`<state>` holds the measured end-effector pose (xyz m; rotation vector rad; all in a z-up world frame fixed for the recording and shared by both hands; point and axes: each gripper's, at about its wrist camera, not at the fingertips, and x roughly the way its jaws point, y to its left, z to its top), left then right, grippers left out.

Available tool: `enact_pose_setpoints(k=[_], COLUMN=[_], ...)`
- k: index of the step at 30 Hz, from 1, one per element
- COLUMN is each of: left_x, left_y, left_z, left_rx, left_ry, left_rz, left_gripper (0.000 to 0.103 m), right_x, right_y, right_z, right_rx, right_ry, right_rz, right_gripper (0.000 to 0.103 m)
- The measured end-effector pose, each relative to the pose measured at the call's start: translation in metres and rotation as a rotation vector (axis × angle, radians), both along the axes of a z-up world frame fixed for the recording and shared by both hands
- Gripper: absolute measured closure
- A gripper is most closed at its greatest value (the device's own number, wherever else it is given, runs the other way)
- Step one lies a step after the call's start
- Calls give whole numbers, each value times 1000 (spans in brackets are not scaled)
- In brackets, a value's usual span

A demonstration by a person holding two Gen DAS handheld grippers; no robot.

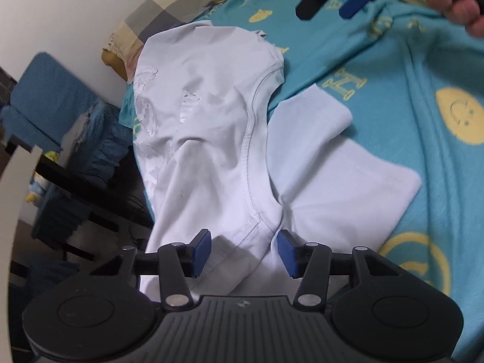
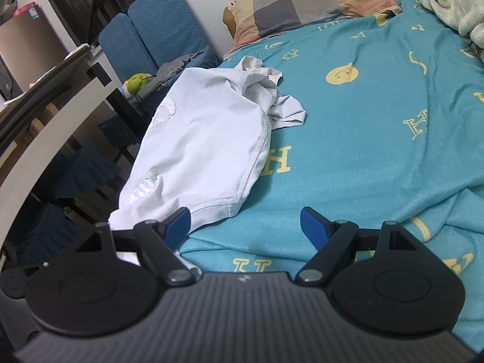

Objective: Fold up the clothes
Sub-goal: 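Lift the T-shirt higher with the left gripper, shaking it loose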

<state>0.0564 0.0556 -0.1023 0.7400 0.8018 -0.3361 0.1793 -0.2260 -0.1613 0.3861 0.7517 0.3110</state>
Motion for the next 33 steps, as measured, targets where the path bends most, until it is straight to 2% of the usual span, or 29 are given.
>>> enact_pose_setpoints(k=[2,4,7,10,17,19,23,28,31,33], left_x=[1,3,5,6,7,8,5,9,17,22], left_y=[3,6,11,16,25,28,23,16,12,14], left_z=[4,8,14,20,29,31,32,25,16,13], left_rx=[-31,-63,-110,-157,-265,-296,-306,-291,-251,-259], left_ry=[-5,-9,-16,-23,19,31,20,18,22,22], left_rz=[13,26,46,66,91,99,83,64,70,80], left_gripper=[57,73,88,92,89,83,66,65,63,69], right_x=[0,0,0,0,-1,-1,0,0,0,0], right_y=[-1,-1,-1,-1,3,4,5,4,3,3], right_z=[-1,-1,-2,-2,-1,-1,-2,-3,-3,-4], right_rx=[1,1,1,2,8,9,10,24,30,33], right_ry=[3,3,5,6,6,10,18,27,31,35], right_rz=[-2,-4,-8,-8,2,6,7,5,2,1], right_gripper=[22,22,22,22,22,22,22,22,22,22])
